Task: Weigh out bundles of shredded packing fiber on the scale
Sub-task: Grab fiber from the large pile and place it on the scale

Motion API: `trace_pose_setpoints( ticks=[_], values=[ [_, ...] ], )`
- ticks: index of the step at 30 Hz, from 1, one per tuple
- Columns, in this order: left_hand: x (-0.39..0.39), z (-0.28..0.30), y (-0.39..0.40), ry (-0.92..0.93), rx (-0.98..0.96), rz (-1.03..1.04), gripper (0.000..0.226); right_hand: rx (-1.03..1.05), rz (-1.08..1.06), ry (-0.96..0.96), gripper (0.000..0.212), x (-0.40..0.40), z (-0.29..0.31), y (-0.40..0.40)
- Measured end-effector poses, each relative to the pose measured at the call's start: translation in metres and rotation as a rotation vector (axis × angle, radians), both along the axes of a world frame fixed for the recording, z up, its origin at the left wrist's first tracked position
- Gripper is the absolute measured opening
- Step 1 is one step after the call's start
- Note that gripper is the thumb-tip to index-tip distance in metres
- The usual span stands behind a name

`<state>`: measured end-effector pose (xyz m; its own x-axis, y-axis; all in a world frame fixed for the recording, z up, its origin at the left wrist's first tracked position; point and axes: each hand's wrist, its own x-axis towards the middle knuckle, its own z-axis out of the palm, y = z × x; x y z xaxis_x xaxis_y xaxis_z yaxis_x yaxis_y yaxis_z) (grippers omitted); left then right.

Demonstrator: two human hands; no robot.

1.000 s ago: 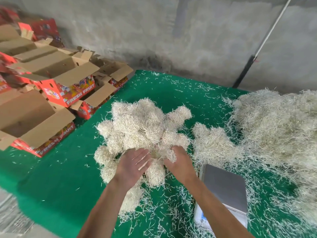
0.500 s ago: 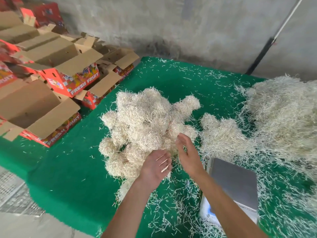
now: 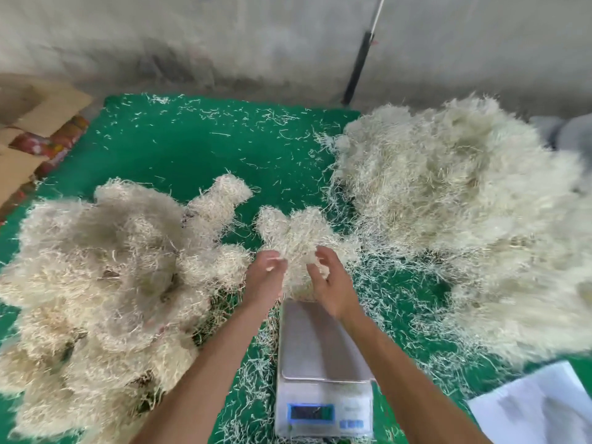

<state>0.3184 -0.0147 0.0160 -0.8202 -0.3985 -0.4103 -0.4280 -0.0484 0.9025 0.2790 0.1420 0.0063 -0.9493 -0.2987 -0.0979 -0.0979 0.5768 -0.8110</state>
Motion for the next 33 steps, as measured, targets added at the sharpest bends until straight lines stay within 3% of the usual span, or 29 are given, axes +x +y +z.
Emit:
trace_pose_setpoints(
  ticks=[4, 8, 11, 15, 17, 19, 22, 28, 31, 33],
  values=[
    [-0.058, -0.023, 0.004, -0.035, -0.339, -0.025, 0.062, 0.197, -0.038, 0.055, 0.059, -0.058, -0.015, 0.000],
    [-0.102, -0.042, 0.001, -0.174, -0.306, -0.053, 0.081, 0.260, -0.127, -0.062, 0.080, -0.102, -0.033, -0.012],
    [-0.131, -0.047, 0.000, -0.195, -0.169, -0.041, 0.075, 0.137, -0.160, -0.234, 0.101, -0.127, -0.048, -0.026],
    [-0.156, -0.048, 0.011, -0.104, -0.156, -0.286, 0.059, 0.028, -0.152, -0.367, 0.127, -0.154, -0.051, -0.042],
    [-0.161, -0.055, 0.012, -0.045, -0.216, -0.349, 0.032, 0.031, -0.205, -0.386, 0.120, -0.169, -0.047, -0.035],
    [-0.162, -0.064, 0.009, 0.001, -0.258, -0.350, 0.022, 0.013, -0.235, -0.396, 0.101, -0.184, -0.044, -0.023],
    [-0.154, -0.070, 0.007, 0.051, -0.260, -0.301, 0.032, -0.035, -0.202, -0.280, 0.075, -0.198, -0.026, -0.007],
    [-0.132, -0.056, 0.008, 0.109, -0.240, -0.159, 0.058, -0.181, -0.230, -0.036, 0.068, -0.187, 0.044, -0.007],
    [-0.125, -0.033, 0.008, 0.103, -0.229, -0.138, 0.054, -0.288, -0.252, 0.013, 0.034, -0.173, 0.075, -0.006],
    [-0.122, -0.016, 0.006, 0.080, -0.224, -0.129, 0.043, -0.372, -0.263, 0.019, 0.040, -0.159, 0.099, -0.004]
  ],
)
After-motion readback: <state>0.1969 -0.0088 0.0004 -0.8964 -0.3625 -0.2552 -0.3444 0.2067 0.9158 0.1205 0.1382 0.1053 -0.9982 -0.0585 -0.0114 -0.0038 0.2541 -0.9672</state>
